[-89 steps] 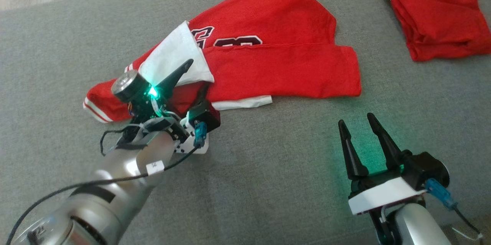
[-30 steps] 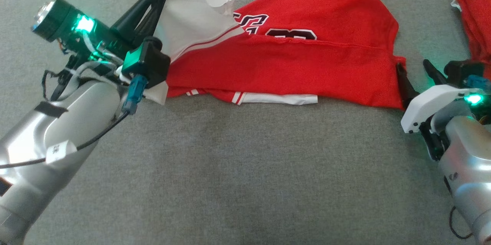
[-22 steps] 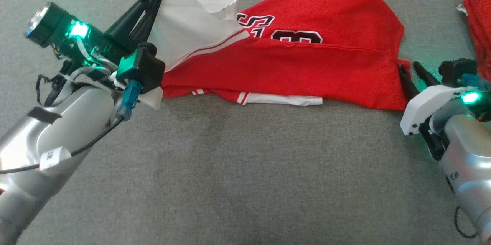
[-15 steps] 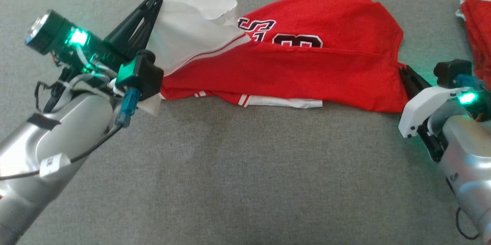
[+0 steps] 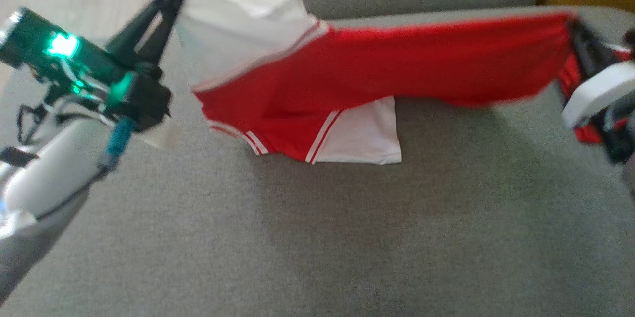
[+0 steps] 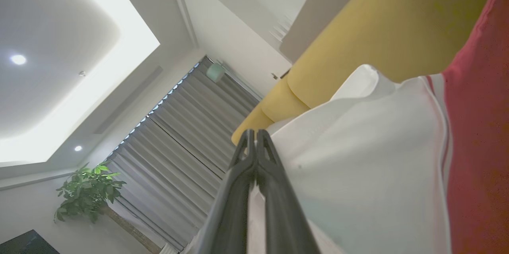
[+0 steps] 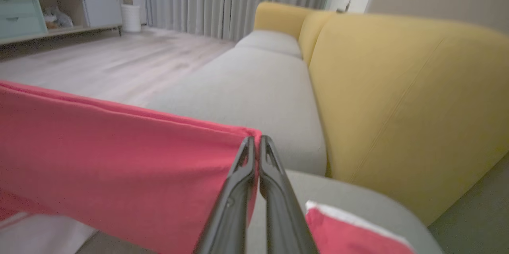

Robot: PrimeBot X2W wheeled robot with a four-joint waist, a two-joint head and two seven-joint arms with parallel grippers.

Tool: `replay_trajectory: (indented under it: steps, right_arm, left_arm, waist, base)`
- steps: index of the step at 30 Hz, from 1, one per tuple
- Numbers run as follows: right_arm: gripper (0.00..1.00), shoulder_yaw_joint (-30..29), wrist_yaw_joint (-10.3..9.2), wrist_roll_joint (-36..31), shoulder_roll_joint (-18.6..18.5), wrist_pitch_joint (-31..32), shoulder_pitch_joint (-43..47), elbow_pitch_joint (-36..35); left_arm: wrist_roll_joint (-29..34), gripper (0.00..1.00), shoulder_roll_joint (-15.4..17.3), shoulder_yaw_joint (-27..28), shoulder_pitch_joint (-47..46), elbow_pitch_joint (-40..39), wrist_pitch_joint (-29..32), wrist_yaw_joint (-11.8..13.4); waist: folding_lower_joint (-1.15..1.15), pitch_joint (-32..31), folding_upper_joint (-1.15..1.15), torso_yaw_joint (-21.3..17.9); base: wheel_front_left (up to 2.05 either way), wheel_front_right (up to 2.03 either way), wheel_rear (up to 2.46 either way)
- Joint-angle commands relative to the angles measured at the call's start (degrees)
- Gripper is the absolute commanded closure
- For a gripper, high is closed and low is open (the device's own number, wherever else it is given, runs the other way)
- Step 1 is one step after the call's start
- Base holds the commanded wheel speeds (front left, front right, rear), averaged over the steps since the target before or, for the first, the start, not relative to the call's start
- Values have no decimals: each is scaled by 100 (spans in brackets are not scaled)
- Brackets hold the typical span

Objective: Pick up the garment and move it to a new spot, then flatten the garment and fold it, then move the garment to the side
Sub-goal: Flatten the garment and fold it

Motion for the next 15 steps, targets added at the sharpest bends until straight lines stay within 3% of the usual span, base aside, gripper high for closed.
replay_trajectory:
  steps: [1,9,15]
  right_arm:
    - [100,-99,-4,-41,-259,-75,-200,-374]
    - [100,-739,-4,-290,-851,-33,-381,-1798]
    - [100,-1053,-4,-481,-966,438,-569,-2391]
  left_arm:
    - [-111,100,313,464,-471,-172,-68,-29]
    - [-183,100,484,845,-1459,-489,-192,-339]
    - [-187,100,313,1003,-2251,-409,-218,-546]
  waist:
    - [1,-306,0,0]
    - [1,-645,0,-9]
    - [1,-614,0,-49]
  base:
    - [0,0,0]
    - [0,0,0]
    - [0,0,0]
